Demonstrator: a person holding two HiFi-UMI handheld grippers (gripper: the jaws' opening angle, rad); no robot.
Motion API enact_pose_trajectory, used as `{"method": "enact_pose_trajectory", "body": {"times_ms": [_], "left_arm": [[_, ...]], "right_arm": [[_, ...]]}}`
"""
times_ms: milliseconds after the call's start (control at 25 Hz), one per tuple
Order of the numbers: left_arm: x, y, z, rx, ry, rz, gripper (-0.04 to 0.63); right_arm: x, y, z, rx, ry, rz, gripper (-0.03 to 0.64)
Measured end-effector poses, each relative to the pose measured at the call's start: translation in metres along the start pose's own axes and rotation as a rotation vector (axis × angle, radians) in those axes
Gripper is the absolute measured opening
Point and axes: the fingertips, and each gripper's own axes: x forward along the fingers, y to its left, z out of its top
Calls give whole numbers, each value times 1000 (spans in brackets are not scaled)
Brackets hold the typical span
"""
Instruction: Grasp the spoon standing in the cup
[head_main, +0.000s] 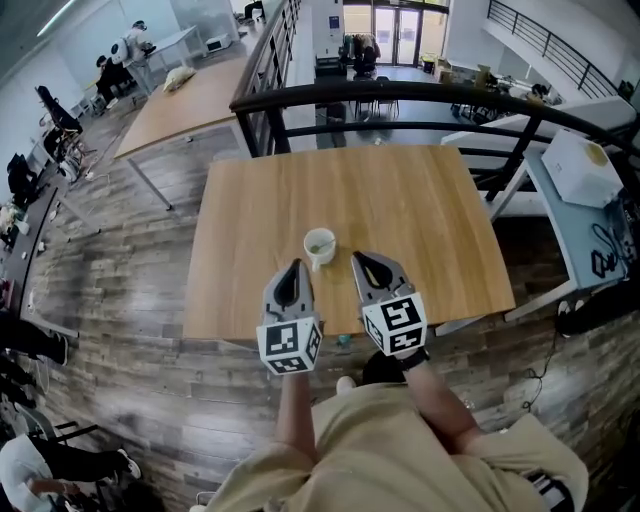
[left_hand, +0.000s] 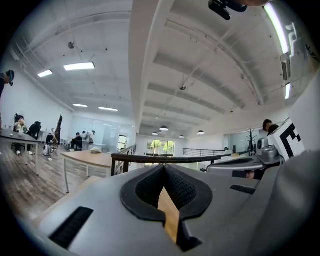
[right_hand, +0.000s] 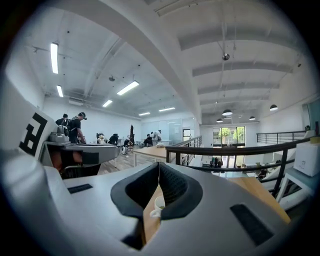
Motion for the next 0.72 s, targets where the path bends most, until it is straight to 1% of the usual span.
{"method": "enact_pose_trajectory", "body": {"times_ms": [200, 320, 480, 720], "left_arm": [[37, 7, -27, -8, 37, -16, 5], [60, 13, -50, -21, 82, -16, 5], [86, 20, -76, -43, 136, -1, 5], [117, 37, -101, -75, 176, 37, 5]], "right_arm": [[36, -31, -44, 55, 90, -13, 15], [65, -48, -69, 100, 149, -10, 15], [97, -56, -107, 136, 236, 28, 15], [137, -54, -155, 190, 341, 102, 17]]}}
